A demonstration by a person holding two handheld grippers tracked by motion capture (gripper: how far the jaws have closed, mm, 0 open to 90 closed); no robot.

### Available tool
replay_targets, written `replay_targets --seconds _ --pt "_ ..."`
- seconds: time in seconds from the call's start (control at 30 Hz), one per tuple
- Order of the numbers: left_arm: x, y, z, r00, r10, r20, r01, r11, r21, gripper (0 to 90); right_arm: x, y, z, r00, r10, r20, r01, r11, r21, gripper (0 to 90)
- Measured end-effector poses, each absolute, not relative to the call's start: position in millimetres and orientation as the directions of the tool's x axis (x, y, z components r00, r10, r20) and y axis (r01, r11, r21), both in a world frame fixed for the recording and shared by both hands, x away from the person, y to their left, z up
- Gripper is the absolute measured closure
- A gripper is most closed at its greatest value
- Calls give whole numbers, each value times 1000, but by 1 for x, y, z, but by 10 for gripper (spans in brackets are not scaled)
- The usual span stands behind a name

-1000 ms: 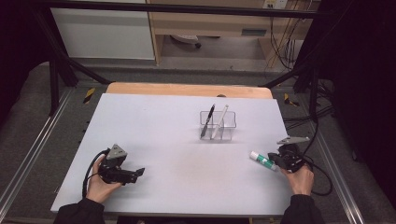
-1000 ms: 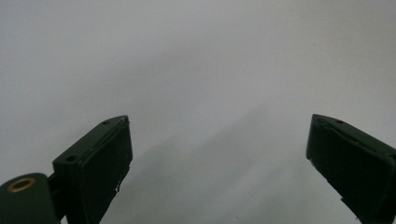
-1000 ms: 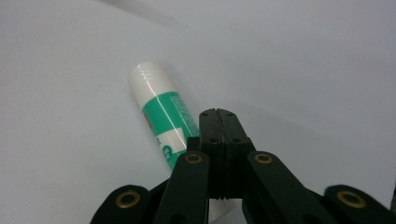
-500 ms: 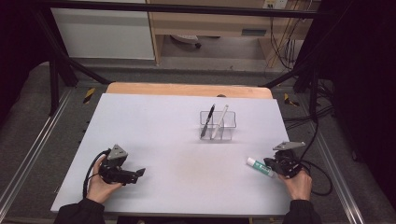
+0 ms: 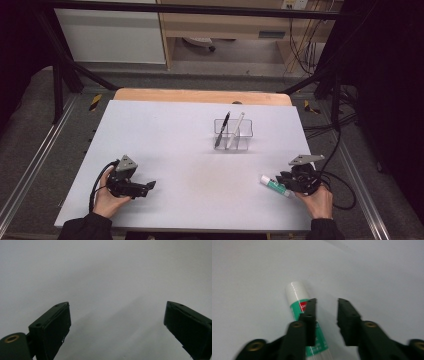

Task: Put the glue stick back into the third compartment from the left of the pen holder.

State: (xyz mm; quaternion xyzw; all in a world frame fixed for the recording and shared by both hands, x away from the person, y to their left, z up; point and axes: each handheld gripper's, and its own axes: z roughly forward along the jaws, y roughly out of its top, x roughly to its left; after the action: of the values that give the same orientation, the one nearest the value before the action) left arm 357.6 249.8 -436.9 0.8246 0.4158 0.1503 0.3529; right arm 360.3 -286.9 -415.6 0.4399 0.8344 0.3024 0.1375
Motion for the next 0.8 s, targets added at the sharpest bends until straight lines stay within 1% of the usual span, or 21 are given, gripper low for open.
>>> replay_targets --seconds 0.03,0.13,0.17,0.27,0.33,0.43,0.53,0.67,0.8 --pt "358 250 -437 609 792 -45 579 -405 707 68 362 -286 -414 -583 812 35 650 440 619 542" --pt "358 250 -437 609 792 -47 580 -404 708 68 365 -282 -411 -608 793 46 642 457 616 395" --pt "358 250 -437 609 792 -46 580 -404 707 68 366 -280 -410 -621 782 45 635 469 614 363" --pt "358 250 -437 609 792 -46 580 -405 706 68 368 -276 -409 -644 765 25 619 502 604 234" --pt "358 250 -437 610 791 -47 581 -406 705 68 369 -272 -410 -659 752 13 617 531 580 183" --pt "358 250 -437 611 790 -46 580 -407 705 68 371 -267 -414 -679 734 -3 609 565 556 176" --pt "358 249 -438 611 791 -48 582 -406 705 68 373 -265 -417 -691 723 -5 601 578 552 202" --pt "358 249 -438 613 789 -46 580 -411 703 68 376 -263 -420 -717 697 -17 575 604 551 288" --pt "358 249 -438 613 788 -46 581 -411 702 68 378 -262 -423 -745 667 14 563 618 549 361"
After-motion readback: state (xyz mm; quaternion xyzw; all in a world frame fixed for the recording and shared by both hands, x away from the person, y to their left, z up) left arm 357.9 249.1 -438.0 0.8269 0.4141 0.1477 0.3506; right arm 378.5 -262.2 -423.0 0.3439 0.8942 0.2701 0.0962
